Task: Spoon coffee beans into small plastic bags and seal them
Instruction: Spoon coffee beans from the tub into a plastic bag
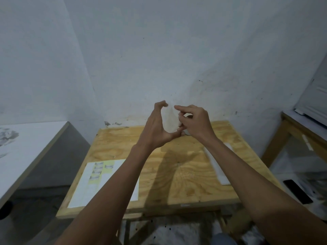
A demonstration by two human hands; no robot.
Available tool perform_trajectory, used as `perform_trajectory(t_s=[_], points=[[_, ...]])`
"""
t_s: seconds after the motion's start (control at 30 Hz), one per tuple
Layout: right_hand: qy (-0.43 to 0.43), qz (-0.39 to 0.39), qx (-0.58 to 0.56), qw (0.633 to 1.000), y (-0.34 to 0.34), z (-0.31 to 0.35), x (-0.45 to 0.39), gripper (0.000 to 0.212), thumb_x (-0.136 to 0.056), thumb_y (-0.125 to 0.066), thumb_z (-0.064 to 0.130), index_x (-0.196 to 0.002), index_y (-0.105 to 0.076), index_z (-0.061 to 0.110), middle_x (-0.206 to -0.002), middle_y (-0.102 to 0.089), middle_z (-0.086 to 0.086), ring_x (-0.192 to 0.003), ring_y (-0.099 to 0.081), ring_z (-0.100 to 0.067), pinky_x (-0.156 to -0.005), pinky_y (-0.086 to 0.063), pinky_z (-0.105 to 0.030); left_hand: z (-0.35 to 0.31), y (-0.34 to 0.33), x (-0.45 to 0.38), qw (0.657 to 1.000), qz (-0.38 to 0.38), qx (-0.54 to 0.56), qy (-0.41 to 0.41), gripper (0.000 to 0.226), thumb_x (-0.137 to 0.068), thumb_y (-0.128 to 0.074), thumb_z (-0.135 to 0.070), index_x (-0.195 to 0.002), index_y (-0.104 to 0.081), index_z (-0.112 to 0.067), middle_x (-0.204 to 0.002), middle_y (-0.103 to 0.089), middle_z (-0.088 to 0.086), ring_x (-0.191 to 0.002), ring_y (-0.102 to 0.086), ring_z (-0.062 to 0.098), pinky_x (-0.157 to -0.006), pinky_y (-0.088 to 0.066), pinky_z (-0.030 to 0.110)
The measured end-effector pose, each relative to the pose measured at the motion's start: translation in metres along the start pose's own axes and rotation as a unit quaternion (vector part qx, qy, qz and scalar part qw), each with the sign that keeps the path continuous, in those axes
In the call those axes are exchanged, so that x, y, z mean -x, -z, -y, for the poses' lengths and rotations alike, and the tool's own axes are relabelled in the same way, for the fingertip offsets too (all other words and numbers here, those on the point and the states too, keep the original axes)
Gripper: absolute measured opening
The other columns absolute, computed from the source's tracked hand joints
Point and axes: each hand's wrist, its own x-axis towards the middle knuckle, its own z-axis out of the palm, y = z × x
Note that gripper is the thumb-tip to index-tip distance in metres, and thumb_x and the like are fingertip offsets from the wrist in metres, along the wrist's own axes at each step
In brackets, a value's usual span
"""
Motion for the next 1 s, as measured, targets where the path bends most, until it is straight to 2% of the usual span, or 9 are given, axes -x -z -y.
perform_trajectory(t_s=[0.1, 0.17, 0.27, 0.37, 0.53, 0.63, 0.73, 0.83, 1.0], points=[[-0.028, 0.043, -0.037, 0.998, 0.002, 0.000, 0.000, 0.033, -0.095, -0.064, -0.001, -0.122, -0.075, 0.015, -0.098, -0.067, 0.002, -0.061, -0.074, -0.025, -0.073, -0.064, -0.046, 0.005, 0.004, -0.003, 0.997, 0.055, 0.025, 0.039, 0.133, -0.058, -0.094, -0.055, -0.157, -0.008, -0.034, -0.156, -0.038, 0.002, -0.136, -0.048, 0.020, -0.107, -0.046, 0.042], [-0.030, 0.064, -0.030, 0.997, 0.003, -0.001, -0.001, 0.034, -0.094, -0.065, -0.001, -0.122, -0.075, 0.015, -0.096, -0.068, 0.003, -0.068, -0.075, -0.024, -0.074, -0.064, -0.045, 0.009, 0.005, -0.003, 0.996, 0.060, 0.022, 0.063, 0.141, -0.057, -0.093, -0.057, -0.162, -0.007, -0.022, -0.151, -0.044, 0.000, -0.131, -0.047, 0.011, -0.104, -0.042, 0.028], [-0.035, 0.078, -0.023, 0.996, 0.001, -0.003, -0.002, 0.033, -0.094, -0.064, 0.000, -0.121, -0.076, 0.016, -0.092, -0.068, 0.007, -0.070, -0.071, -0.017, -0.066, -0.061, -0.032, 0.011, 0.004, -0.002, 0.997, 0.031, 0.011, 0.067, 0.139, -0.051, -0.080, -0.073, -0.160, -0.019, -0.011, -0.134, -0.043, -0.011, -0.119, -0.040, -0.002, -0.088, -0.032, 0.006], [-0.056, 0.084, -0.037, 0.994, -0.002, -0.006, -0.005, 0.032, -0.096, -0.063, 0.000, -0.118, -0.077, 0.018, -0.090, -0.068, 0.006, -0.062, -0.069, -0.012, -0.056, -0.051, -0.016, 0.018, 0.001, -0.001, 0.999, 0.013, -0.008, 0.051, 0.129, -0.049, -0.076, -0.077, -0.151, -0.035, -0.010, -0.128, -0.042, -0.010, -0.120, -0.044, 0.006, -0.092, -0.038, 0.017], [-0.087, 0.106, -0.087, 0.987, -0.005, -0.014, -0.009, 0.030, -0.093, -0.065, 0.000, -0.112, -0.080, 0.017, -0.081, -0.070, 0.004, -0.068, -0.070, -0.015, -0.069, -0.064, -0.034, 0.029, -0.003, 0.004, 0.998, -0.033, -0.024, 0.057, 0.108, -0.050, -0.078, -0.075, -0.133, -0.051, -0.012, -0.122, -0.052, -0.005, -0.109, -0.052, 0.011, -0.089, -0.048, 0.030], [-0.131, 0.041, -0.096, 0.986, -0.003, -0.033, -0.018, 0.020, -0.093, -0.069, 0.010, -0.108, -0.081, 0.014, -0.089, -0.076, -0.001, -0.076, -0.071, -0.016, -0.071, -0.065, -0.038, 0.038, -0.004, 0.004, 0.996, -0.046, -0.038, 0.070, 0.106, -0.052, -0.078, -0.078, -0.131, -0.052, -0.013, -0.125, -0.053, -0.006, -0.111, -0.054, 0.011, -0.088, -0.050, 0.032], [-0.175, -0.032, 0.033, 0.984, 0.002, -0.072, -0.030, 0.016, -0.089, -0.071, 0.010, -0.100, -0.081, 0.015, -0.096, -0.078, -0.002, -0.088, -0.073, -0.018, -0.081, -0.063, -0.039, 0.044, -0.004, 0.007, 0.993, -0.054, -0.039, 0.100, 0.117, -0.051, -0.074, -0.084, -0.141, -0.050, -0.014, -0.133, -0.057, -0.005, -0.121, -0.053, 0.013, -0.097, -0.047, 0.032], [-0.204, -0.015, 0.173, 0.963, 0.005, -0.109, -0.033, 0.015, -0.089, -0.069, 0.005, -0.095, -0.081, 0.011, -0.104, -0.078, -0.005, -0.095, -0.072, -0.021, -0.079, -0.056, -0.029, 0.052, -0.006, 0.011, 0.990, -0.056, -0.043, 0.125, 0.122, -0.051, -0.070, -0.086, -0.146, -0.049, -0.013, -0.138, -0.058, -0.004, -0.127, -0.052, 0.015, -0.102, -0.045, 0.033], [-0.222, 0.052, 0.314, 0.922, -0.003, -0.143, -0.035, 0.014, -0.093, -0.073, 0.018, -0.091, -0.082, 0.007, -0.095, -0.078, -0.012, -0.083, -0.072, -0.029, -0.077, -0.063, -0.046, 0.066, -0.013, 0.014, 0.989, -0.055, -0.054, 0.130, 0.119, -0.054, -0.072, -0.085, -0.147, -0.049, -0.015, -0.139, -0.058, -0.005, -0.126, -0.053, 0.015, -0.104, -0.046, 0.037]])
